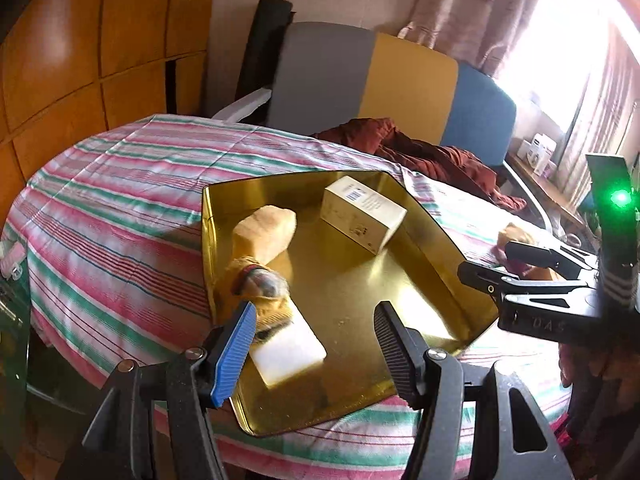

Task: Organize objects
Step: 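Release the pouch into the tray with the left tool while the right tool drops the beige box, then move the left tool to the cracker packet while the right tool approaches the small green box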

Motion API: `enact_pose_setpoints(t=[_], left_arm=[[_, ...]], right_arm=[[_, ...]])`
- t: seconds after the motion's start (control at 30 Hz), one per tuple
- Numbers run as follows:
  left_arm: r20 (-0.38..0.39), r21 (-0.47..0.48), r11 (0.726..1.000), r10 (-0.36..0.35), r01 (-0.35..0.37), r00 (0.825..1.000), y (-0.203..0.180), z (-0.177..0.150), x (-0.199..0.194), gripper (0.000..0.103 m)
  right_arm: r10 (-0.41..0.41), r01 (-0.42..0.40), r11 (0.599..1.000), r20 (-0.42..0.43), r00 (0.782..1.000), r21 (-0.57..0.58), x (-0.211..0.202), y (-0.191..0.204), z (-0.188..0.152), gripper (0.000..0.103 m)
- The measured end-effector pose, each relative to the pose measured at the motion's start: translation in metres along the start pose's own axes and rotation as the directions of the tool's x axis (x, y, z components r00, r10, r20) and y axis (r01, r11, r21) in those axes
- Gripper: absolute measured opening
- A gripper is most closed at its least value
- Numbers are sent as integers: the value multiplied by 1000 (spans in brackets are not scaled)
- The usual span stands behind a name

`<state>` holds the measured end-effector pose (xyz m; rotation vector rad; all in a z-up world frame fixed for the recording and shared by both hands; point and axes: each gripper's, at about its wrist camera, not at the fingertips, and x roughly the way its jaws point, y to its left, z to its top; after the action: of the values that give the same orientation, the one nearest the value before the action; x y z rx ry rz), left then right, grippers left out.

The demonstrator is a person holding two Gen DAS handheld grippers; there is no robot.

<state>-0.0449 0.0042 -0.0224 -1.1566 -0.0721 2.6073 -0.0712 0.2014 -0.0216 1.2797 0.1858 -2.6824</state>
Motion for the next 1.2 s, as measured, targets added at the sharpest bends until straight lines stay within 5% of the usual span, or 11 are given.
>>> enact_pose_setpoints(t=[0.53, 1.2], left_arm=[[-26, 113, 993, -17, 20, 1000, -37, -16, -3, 62], [-43, 113, 993, -35, 40, 998, -46, -21, 1, 62]], right_arm=[[-35, 32, 997, 41, 999, 77, -37, -19, -44, 86], [-110, 104, 983, 26, 994, 154, -56, -54, -73, 93]])
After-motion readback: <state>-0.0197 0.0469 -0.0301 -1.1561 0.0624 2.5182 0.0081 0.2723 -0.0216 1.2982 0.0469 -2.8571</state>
